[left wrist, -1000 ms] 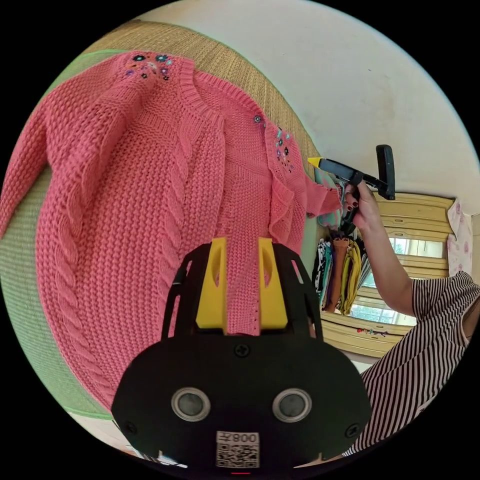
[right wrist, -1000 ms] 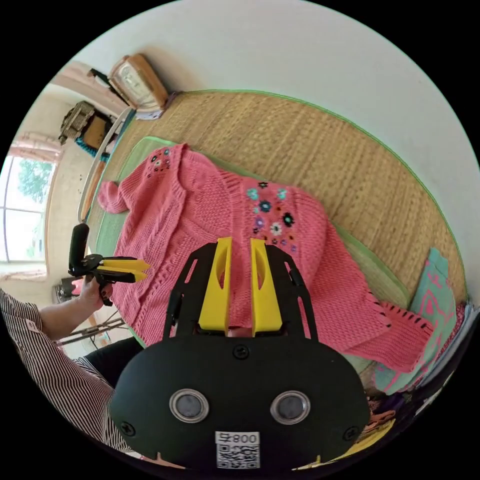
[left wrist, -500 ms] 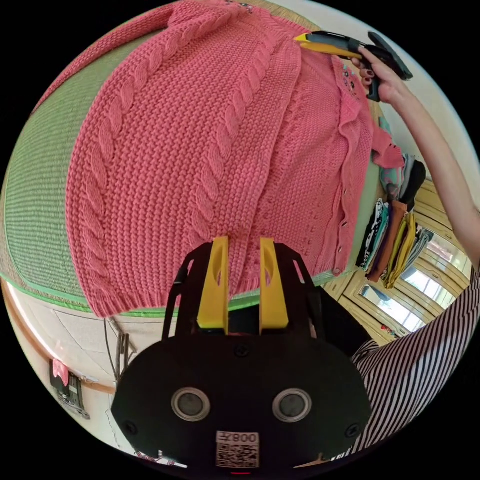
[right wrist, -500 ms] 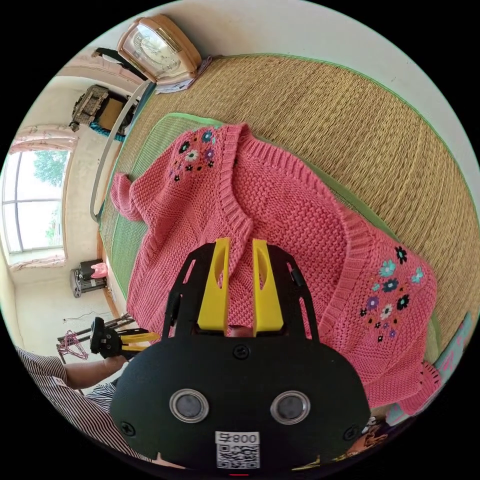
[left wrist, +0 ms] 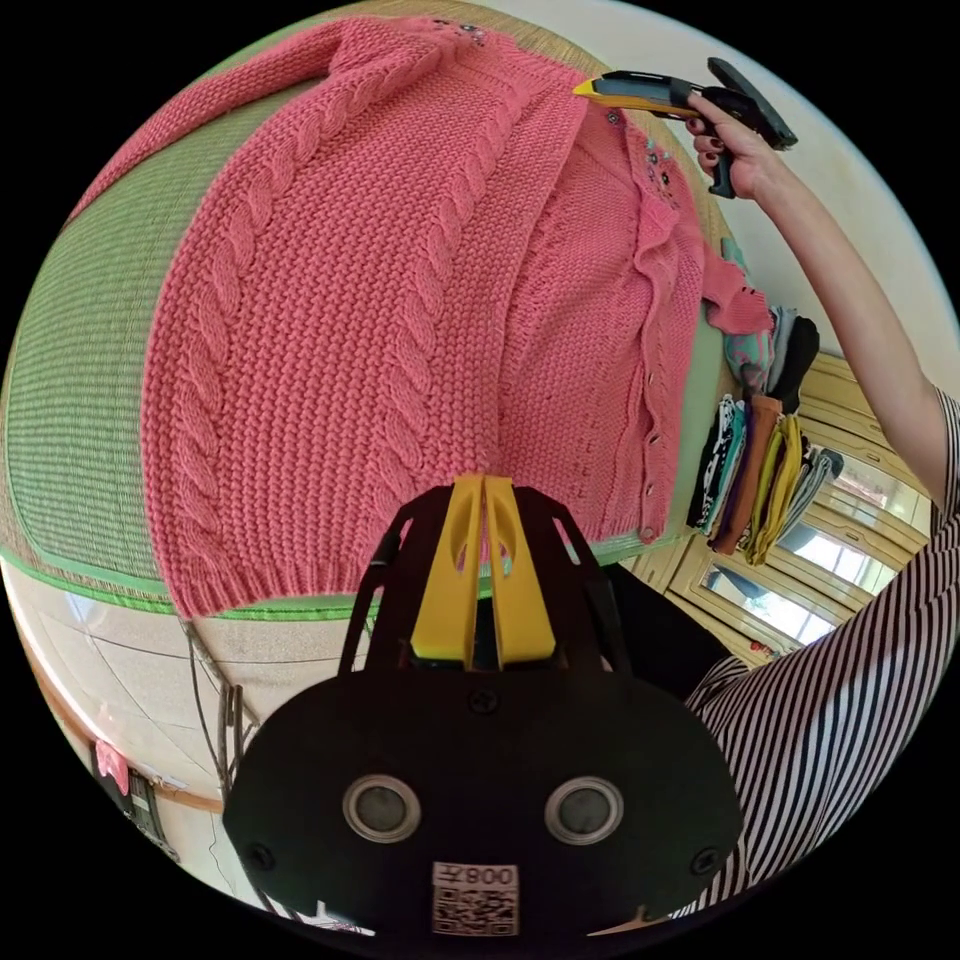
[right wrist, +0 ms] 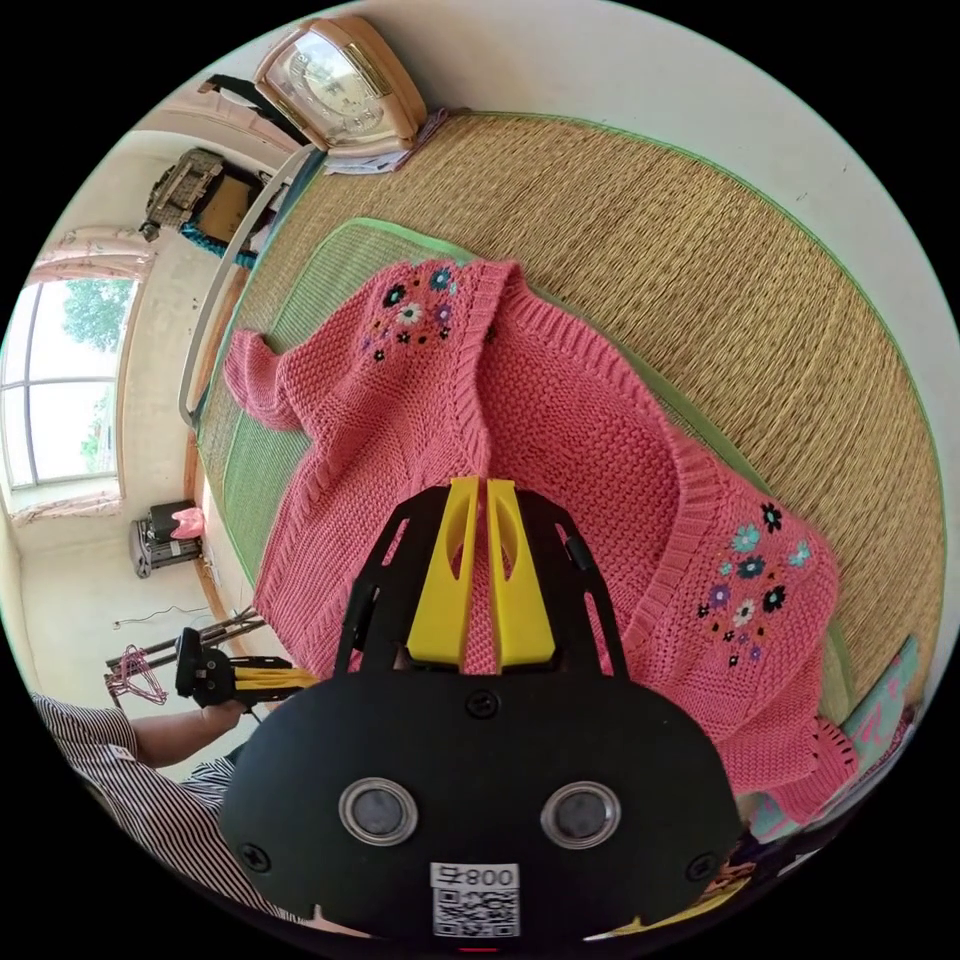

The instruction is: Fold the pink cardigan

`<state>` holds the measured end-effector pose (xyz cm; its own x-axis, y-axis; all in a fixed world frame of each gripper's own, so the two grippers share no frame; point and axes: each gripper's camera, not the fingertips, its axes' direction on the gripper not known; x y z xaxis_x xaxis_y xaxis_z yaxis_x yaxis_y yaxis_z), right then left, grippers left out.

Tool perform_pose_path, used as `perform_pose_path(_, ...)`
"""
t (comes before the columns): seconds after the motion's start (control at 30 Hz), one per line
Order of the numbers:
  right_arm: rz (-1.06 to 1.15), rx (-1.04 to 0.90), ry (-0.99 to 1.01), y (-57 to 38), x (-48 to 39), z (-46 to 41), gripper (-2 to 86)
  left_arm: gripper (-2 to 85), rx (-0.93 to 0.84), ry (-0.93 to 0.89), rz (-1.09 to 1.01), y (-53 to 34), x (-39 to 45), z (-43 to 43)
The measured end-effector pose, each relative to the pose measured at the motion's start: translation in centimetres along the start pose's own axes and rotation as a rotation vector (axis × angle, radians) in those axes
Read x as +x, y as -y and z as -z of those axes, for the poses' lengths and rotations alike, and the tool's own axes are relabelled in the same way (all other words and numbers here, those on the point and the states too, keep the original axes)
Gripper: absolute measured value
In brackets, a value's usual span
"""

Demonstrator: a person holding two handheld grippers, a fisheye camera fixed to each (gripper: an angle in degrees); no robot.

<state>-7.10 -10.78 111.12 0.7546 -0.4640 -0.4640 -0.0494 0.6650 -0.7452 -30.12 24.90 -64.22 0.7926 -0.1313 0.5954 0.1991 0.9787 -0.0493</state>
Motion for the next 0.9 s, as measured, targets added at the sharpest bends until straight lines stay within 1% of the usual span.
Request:
perform_pose_path(0.07,0.015,0.015,-0.017,-0.2,0.0,1.1,0.5,0.1,0.003,-0.050,-0.011,-0.2,0.2,-0.2)
perform_pose_path(0.23,0.008,0.062,-0.036,-0.7,0.9,3.3,0.4,0.1,-0.015,-0.083,-0.070,-0.1,1.2,-1.7)
perform_pose_path(0.37,0.001,0.032,-0.070,0.4,1.8,2.7,0.4,0.1,-0.060,-0.072,-0.081,0.1,1.0,-4.0)
perform_pose_path(0.47,-0.007,0.016,-0.079,1.1,2.1,2.0,0.4,0.3,-0.088,-0.116,-0.060,-0.2,0.5,-5.6)
perform_pose_path(0.53,-0.008,0.010,-0.086,1.5,2.2,1.7,0.4,0.6,-0.092,-0.099,-0.053,-0.5,0.4,-6.0)
perform_pose_path(0.63,-0.023,-0.020,-0.086,2.1,2.6,0.7,0.5,1.6,-0.047,-0.056,-0.033,-1.1,0.1,-5.9)
perform_pose_path(0.7,-0.031,-0.030,-0.078,2.4,2.8,0.3,0.5,4.3,-0.017,-0.019,-0.021,-1.5,-0.2,-5.7)
perform_pose_path(0.8,-0.033,-0.026,-0.078,2.8,2.8,0.0,0.5,7.9,-0.056,0.068,-0.032,-1.6,-0.5,-6.6)
perform_pose_path(0.87,-0.037,-0.030,-0.072,3.1,2.9,-0.3,0.5,8.0,-0.077,0.095,-0.057,-1.6,-0.5,-7.7)
perform_pose_path(0.9,-0.038,-0.032,-0.070,3.2,2.9,-0.4,0.5,7.0,-0.071,0.152,-0.063,-1.7,-0.4,-8.1)
